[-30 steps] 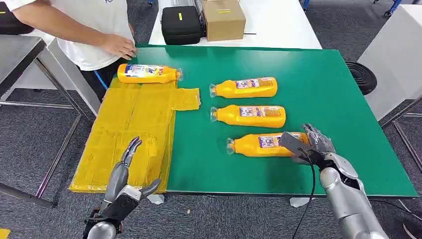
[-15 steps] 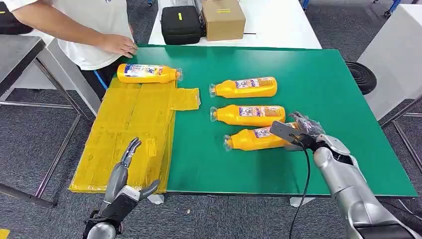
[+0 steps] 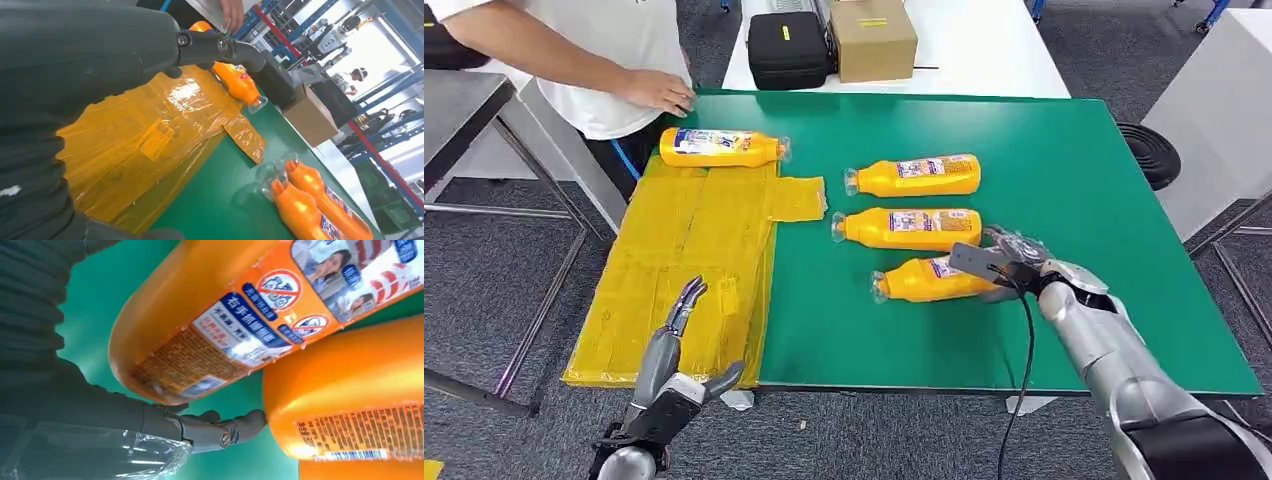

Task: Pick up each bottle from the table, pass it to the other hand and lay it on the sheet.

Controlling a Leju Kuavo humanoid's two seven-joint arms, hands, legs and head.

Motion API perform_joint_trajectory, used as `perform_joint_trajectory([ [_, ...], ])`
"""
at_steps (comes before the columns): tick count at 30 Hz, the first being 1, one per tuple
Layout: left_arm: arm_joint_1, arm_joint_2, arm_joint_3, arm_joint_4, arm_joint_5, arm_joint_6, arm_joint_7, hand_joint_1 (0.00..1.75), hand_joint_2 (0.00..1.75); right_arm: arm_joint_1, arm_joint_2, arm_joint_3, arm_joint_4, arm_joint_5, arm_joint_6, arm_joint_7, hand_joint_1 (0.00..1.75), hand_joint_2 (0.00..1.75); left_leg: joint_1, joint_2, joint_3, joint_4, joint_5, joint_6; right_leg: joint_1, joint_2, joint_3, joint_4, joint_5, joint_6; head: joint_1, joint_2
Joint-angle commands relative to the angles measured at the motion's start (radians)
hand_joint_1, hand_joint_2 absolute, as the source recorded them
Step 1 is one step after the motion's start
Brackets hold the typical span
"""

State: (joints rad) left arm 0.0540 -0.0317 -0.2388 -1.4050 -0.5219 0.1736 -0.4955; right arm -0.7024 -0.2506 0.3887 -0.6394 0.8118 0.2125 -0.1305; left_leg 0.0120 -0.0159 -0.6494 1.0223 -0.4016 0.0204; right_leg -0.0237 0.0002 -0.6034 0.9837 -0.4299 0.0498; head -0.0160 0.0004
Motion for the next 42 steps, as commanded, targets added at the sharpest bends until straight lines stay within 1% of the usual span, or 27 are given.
perform_joint_trajectory([
  [1, -0.017, 0.028, -0.015, 0.066, 0.002, -0.004, 0.006, 0.0, 1.75, -0.085, 0.037, 0.072, 0.136, -0.014, 0.012, -0.012, 0.0, 1.75, 0.0, 0.004, 0.005, -0.001, -0.002, -0.001, 0.0, 0.003, 0.004, -0.001, -0.001, -0.003, 0.0, 0.0],
  [3, -0.018, 0.026, -0.015, 0.069, 0.002, -0.004, 0.007, 0.0, 1.75, -0.087, 0.038, 0.077, 0.147, -0.022, 0.014, -0.015, 0.0, 1.75, 0.0, 0.002, 0.002, -0.001, -0.001, 0.0, 0.0, 0.001, 0.002, -0.001, 0.0, -0.002, 0.0, 0.0],
  [4, -0.02, 0.027, -0.017, 0.071, 0.002, -0.007, 0.008, 0.0, 1.75, -0.085, 0.038, 0.079, 0.149, -0.024, 0.015, -0.017, 0.0, 1.75, 0.0, 0.004, 0.005, -0.001, -0.002, -0.001, 0.0, 0.002, 0.004, -0.001, -0.001, -0.003, 0.0, 0.0],
  [5, -0.021, 0.028, -0.017, 0.072, 0.001, -0.009, 0.01, 0.0, 1.75, -0.082, 0.036, 0.082, 0.152, -0.029, 0.02, -0.021, 0.0, 1.75, 0.0, 0.002, 0.004, -0.001, -0.001, 0.0, 0.0, 0.002, 0.003, -0.001, -0.001, -0.002, 0.0, 0.0],
  [6, -0.022, 0.029, -0.017, 0.073, 0.001, -0.01, 0.01, 0.0, 1.75, -0.078, 0.033, 0.084, 0.151, -0.033, 0.022, -0.023, 0.0, 1.75, 0.0, 0.003, 0.006, -0.001, -0.002, -0.001, 0.001, 0.002, 0.005, -0.001, -0.001, -0.003, 0.0, 0.0],
  [8, -0.021, 0.036, -0.022, 0.074, 0.0, -0.018, 0.012, 0.0, 1.75, -0.052, 0.018, 0.089, 0.134, -0.049, 0.027, -0.034, 0.0, 1.75, 0.0, 0.002, 0.003, -0.001, -0.001, 0.0, 0.001, 0.001, 0.003, -0.001, 0.0, -0.002, 0.0, 0.0],
  [10, -0.021, 0.039, -0.025, 0.075, -0.001, -0.022, 0.014, 0.0, 1.75, -0.034, 0.009, 0.092, 0.119, -0.059, 0.021, -0.037, 0.0, 1.75, 0.0, 0.001, 0.006, -0.001, -0.002, 0.0, 0.001, 0.0, 0.006, -0.002, -0.001, -0.003, 0.0, 0.0],
  [11, -0.021, 0.042, -0.026, 0.076, -0.001, -0.026, 0.015, 0.0, 1.75, -0.029, 0.006, 0.094, 0.114, -0.064, 0.025, -0.038, 0.0, 1.75, 0.0, 0.0, 0.004, -0.001, -0.001, 0.0, 0.001, -0.001, 0.004, -0.002, -0.001, -0.002, 0.0, 0.0],
  [14, -0.023, 0.046, -0.025, 0.076, 0.0, -0.033, 0.019, 0.0, 1.75, -0.024, -0.005, 0.101, 0.101, -0.083, 0.048, -0.041, 0.0, 1.75, 0.0, 0.001, 0.007, -0.001, -0.002, -0.001, 0.001, 0.0, 0.006, -0.002, -0.002, -0.003, 0.0, 0.0],
  [16, -0.026, 0.05, -0.027, 0.08, 0.001, -0.043, 0.021, 0.0, 1.75, -0.019, -0.015, 0.104, 0.093, -0.1, 0.07, -0.052, 0.0, 1.75, 0.0, 0.0, 0.004, -0.001, -0.001, 0.0, 0.0, -0.001, 0.004, -0.001, -0.001, -0.002, 0.0, 0.0],
  [17, -0.028, 0.051, -0.026, 0.082, 0.001, -0.043, 0.021, 0.0, 1.75, -0.017, -0.018, 0.105, 0.091, -0.101, 0.07, -0.054, 0.0, 1.75, 0.001, 0.001, 0.006, -0.001, -0.002, -0.001, 0.001, -0.001, 0.006, -0.002, -0.002, -0.003, 0.0, 0.0],
  [20, -0.029, 0.05, -0.026, 0.084, 0.001, -0.043, 0.021, 0.0, 1.75, -0.015, -0.021, 0.107, 0.088, -0.104, 0.071, -0.055, 0.0, 1.75, 0.0, 0.0, 0.003, -0.001, 0.0, 0.0, 0.001, -0.001, 0.003, -0.002, 0.0, -0.002, 0.0, 0.0],
  [25, -0.031, 0.051, -0.027, 0.086, 0.001, -0.045, 0.022, 0.0, 1.75, -0.014, -0.024, 0.11, 0.083, -0.112, 0.079, -0.056, 0.0, 1.75, 0.0, 0.001, 0.007, -0.001, -0.001, -0.001, 0.001, 0.0, 0.006, -0.002, -0.001, -0.003, 0.0, 0.0],
  [26, -0.031, 0.051, -0.027, 0.086, 0.001, -0.045, 0.022, 0.0, 1.75, -0.014, -0.024, 0.11, 0.083, -0.112, 0.079, -0.056, 0.0, 1.75, 0.0, 0.0, 0.006, -0.001, -0.001, 0.0, 0.001, -0.001, 0.005, -0.002, -0.001, -0.003, 0.0, 0.0],
  [27, -0.039, 0.056, -0.032, 0.093, 0.001, -0.055, 0.021, 0.0, 1.75, -0.015, -0.036, 0.119, 0.082, -0.129, 0.131, -0.077, 0.0, 1.75, 0.0, 0.0, 0.005, -0.001, -0.001, 0.0, 0.001, -0.002, 0.004, -0.002, -0.001, -0.002, 0.0, 0.0],
  [28, -0.05, 0.057, -0.033, 0.105, 0.004, -0.059, 0.02, 0.0, 1.75, -0.01, -0.058, 0.128, 0.067, -0.151, 0.17, -0.094, 0.1, 1.75, 0.0, 0.0, 0.007, -0.001, -0.001, -0.001, 0.001, -0.001, 0.006, -0.002, -0.001, -0.003, 0.0, 0.0],
  [29, -0.057, 0.058, -0.033, 0.112, 0.007, -0.062, 0.019, 0.0, 1.75, -0.009, -0.071, 0.136, 0.06, -0.16, 0.187, -0.103, 0.33, 1.75, 0.001, 0.001, 0.009, -0.002, -0.002, -0.001, 0.001, -0.001, 0.009, -0.003, -0.002, -0.004, 0.0, 0.0],
  [30, -0.066, 0.058, -0.033, 0.122, 0.011, -0.066, 0.017, 0.0, 1.75, -0.009, -0.085, 0.146, 0.053, -0.175, 0.216, -0.12, 1.05, 1.75, 0.0, -0.002, 0.006, -0.001, -0.001, 0.0, 0.001, -0.003, 0.006, -0.002, -0.001, -0.003, 0.0, 0.0],
  [31, -0.068, 0.058, -0.032, 0.124, 0.011, -0.067, 0.017, 0.0, 1.75, -0.01, -0.088, 0.148, 0.052, -0.179, 0.222, -0.123, 1.48, 1.75, 0.0, -0.003, 0.004, -0.001, 0.0, 0.0, 0.0, -0.003, 0.004, -0.002, -0.001, -0.002, 0.0, 0.0],
  [32, -0.07, 0.059, -0.032, 0.126, 0.014, -0.069, 0.016, 0.0, 1.75, -0.012, -0.091, 0.157, 0.049, -0.18, 0.226, -0.127, 1.57, 1.75, 0.001, -0.002, 0.007, -0.001, -0.001, 0.0, 0.001, -0.004, 0.007, -0.003, -0.001, -0.003, 0.0, 0.0],
  [34, -0.073, 0.065, -0.033, 0.132, 0.02, -0.073, 0.014, 0.0, 1.75, -0.014, -0.088, 0.164, 0.049, -0.188, 0.227, -0.128, 1.68, 1.75, 0.0, -0.001, 0.008, -0.002, -0.001, 0.0, 0.001, -0.003, 0.008, -0.003, -0.001, -0.003, 0.0, 0.0],
  [35, -0.074, 0.066, -0.033, 0.134, 0.025, -0.075, 0.012, 0.0, 1.75, -0.015, -0.088, 0.169, 0.05, -0.194, 0.232, -0.13, 1.64, 1.75, 0.0, 0.0, 0.006, -0.001, 0.0, 0.0, 0.001, -0.001, 0.005, -0.002, 0.0, -0.002, 0.0, 0.0],
  [36, -0.077, 0.067, -0.036, 0.137, 0.025, -0.075, 0.012, 0.0, 1.75, -0.015, -0.092, 0.178, 0.049, -0.203, 0.237, -0.131, 1.71, 1.75, 0.0, 0.0, 0.008, -0.001, -0.001, 0.0, 0.001, -0.001, 0.007, -0.002, -0.001, -0.003, 0.0, 0.0],
  [37, -0.078, 0.067, -0.037, 0.139, 0.026, -0.076, 0.012, 0.0, 1.75, -0.014, -0.094, 0.182, 0.047, -0.207, 0.236, -0.132, 1.69, 1.75, 0.0, 0.0, 0.007, -0.001, -0.001, 0.0, 0.001, -0.001, 0.006, -0.002, -0.001, -0.002, 0.0, 0.0],
  [40, -0.089, 0.068, -0.04, 0.153, 0.032, -0.082, 0.011, 0.0, 1.75, -0.014, -0.11, 0.206, 0.042, -0.229, 0.244, -0.131, 1.71, 1.75, 0.0, -0.001, 0.007, -0.001, 0.0, 0.0, 0.001, -0.001, 0.006, -0.002, 0.0, -0.002, 0.0, 0.0],
  [41, -0.093, 0.068, -0.041, 0.158, 0.033, -0.084, 0.011, 0.0, 1.75, -0.017, -0.114, 0.213, 0.044, -0.231, 0.252, -0.131, 1.75, 1.75, 0.001, -0.001, 0.008, -0.001, 0.0, 0.0, 0.001, -0.002, 0.008, -0.002, -0.001, -0.003, 0.0, 0.0],
  [42, -0.096, 0.07, -0.041, 0.161, 0.034, -0.084, 0.01, 0.0, 1.75, -0.02, -0.116, 0.217, 0.044, -0.232, 0.256, -0.131, 1.73, 1.75, 0.0, -0.001, 0.008, -0.001, 0.0, 0.0, 0.001, -0.002, 0.007, -0.002, -0.001, -0.002, 0.0, 0.0],
])
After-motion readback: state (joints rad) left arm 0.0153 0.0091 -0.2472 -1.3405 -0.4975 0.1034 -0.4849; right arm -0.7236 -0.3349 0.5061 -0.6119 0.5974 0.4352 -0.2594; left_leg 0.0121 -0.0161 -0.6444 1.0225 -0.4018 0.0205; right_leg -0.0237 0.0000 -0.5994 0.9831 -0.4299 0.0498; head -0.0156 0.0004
